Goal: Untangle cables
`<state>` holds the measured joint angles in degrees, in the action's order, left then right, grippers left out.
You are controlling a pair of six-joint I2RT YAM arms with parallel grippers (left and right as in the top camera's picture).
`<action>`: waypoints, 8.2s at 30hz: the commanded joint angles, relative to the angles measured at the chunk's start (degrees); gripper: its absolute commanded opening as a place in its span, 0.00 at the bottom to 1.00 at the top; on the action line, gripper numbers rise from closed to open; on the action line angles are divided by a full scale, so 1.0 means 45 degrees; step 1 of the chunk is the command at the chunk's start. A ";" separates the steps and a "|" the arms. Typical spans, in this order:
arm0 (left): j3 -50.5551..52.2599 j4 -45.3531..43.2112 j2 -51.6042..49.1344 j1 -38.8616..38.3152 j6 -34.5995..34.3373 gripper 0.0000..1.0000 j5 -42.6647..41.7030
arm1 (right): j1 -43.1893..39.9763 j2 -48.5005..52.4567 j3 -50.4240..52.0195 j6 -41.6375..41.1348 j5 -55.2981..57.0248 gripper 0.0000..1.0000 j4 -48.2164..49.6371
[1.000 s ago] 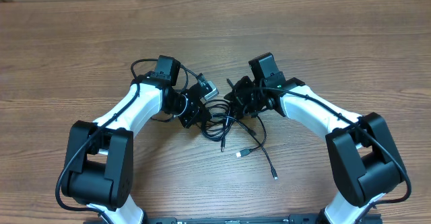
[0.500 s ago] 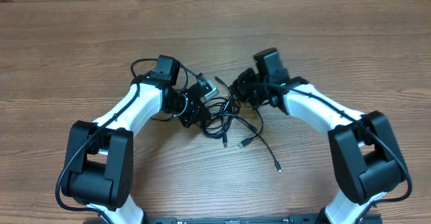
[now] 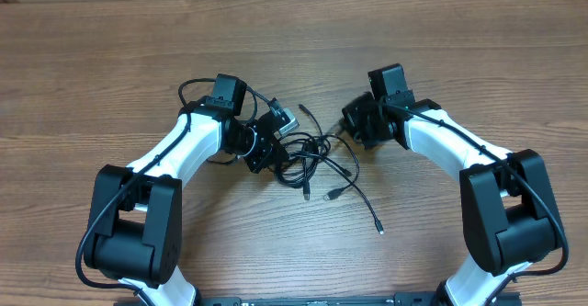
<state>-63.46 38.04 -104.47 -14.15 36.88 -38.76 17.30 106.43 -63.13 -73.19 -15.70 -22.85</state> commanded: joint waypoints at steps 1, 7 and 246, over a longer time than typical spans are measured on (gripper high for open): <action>-0.0102 0.0151 0.0413 -0.0005 -0.0155 0.04 0.0083 | -0.0228 0.0053 0.0044 0.0680 0.2166 0.04 -0.0423; -0.0102 0.0015 0.0413 0.0000 -0.0277 0.04 0.0087 | -0.0282 0.0053 0.0044 0.2433 0.3240 0.04 -0.1627; -0.1540 0.1209 0.0471 0.0112 -0.4818 0.04 -0.0835 | 0.0044 -0.0792 0.0680 0.5289 -0.7014 0.04 0.0423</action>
<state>-71.18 43.24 -104.25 -12.62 13.65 -40.32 16.84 104.73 -60.07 -45.19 -47.13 -22.00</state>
